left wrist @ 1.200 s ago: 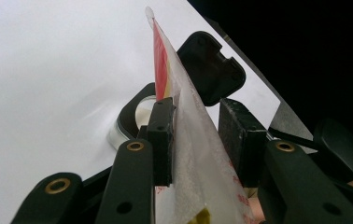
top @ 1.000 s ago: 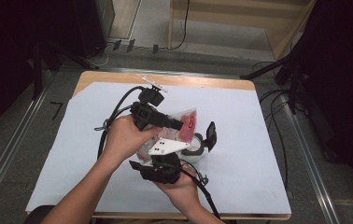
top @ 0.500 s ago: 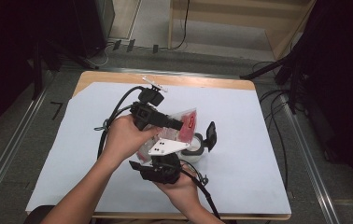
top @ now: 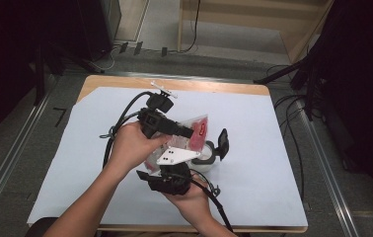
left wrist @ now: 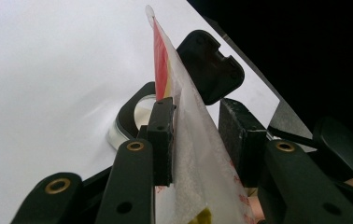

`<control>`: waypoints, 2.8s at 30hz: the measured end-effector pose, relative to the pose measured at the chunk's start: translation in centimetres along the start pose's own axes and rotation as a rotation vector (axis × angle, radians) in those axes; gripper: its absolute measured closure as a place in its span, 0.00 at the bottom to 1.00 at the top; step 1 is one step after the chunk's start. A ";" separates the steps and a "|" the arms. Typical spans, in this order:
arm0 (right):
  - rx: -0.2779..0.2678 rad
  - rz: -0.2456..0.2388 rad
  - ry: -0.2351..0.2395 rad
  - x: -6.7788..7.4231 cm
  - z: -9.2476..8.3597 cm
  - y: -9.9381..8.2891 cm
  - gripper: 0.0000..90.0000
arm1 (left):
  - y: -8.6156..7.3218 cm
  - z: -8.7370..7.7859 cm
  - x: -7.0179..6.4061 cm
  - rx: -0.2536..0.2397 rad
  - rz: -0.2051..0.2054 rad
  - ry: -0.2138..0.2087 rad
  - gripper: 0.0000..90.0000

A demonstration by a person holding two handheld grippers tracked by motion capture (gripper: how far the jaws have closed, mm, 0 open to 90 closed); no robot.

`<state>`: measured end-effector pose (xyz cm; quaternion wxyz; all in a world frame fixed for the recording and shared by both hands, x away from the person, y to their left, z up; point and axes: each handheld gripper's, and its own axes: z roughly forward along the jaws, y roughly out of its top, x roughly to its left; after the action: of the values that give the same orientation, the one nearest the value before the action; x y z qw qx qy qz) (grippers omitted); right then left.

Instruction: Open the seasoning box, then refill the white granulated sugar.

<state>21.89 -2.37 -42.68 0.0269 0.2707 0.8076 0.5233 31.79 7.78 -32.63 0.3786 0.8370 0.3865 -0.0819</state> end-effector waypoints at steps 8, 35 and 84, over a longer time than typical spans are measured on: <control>-0.002 -0.001 0.000 0.0 0.0 0.0 0.71 | 0.0 0.0 -0.1 -0.002 0.001 -0.005 0.74; -0.008 0.007 -0.001 0.1 -0.3 0.2 0.72 | 0.1 -0.2 0.4 -0.017 -0.024 -0.022 0.73; 0.015 -0.010 -0.015 0.0 0.0 0.3 0.72 | 0.4 0.0 0.4 -0.007 -0.004 -0.010 0.75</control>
<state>22.05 -2.29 -42.42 0.0335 0.2710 0.8126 0.5149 32.33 7.82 -32.61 0.3835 0.8344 0.3865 -0.0855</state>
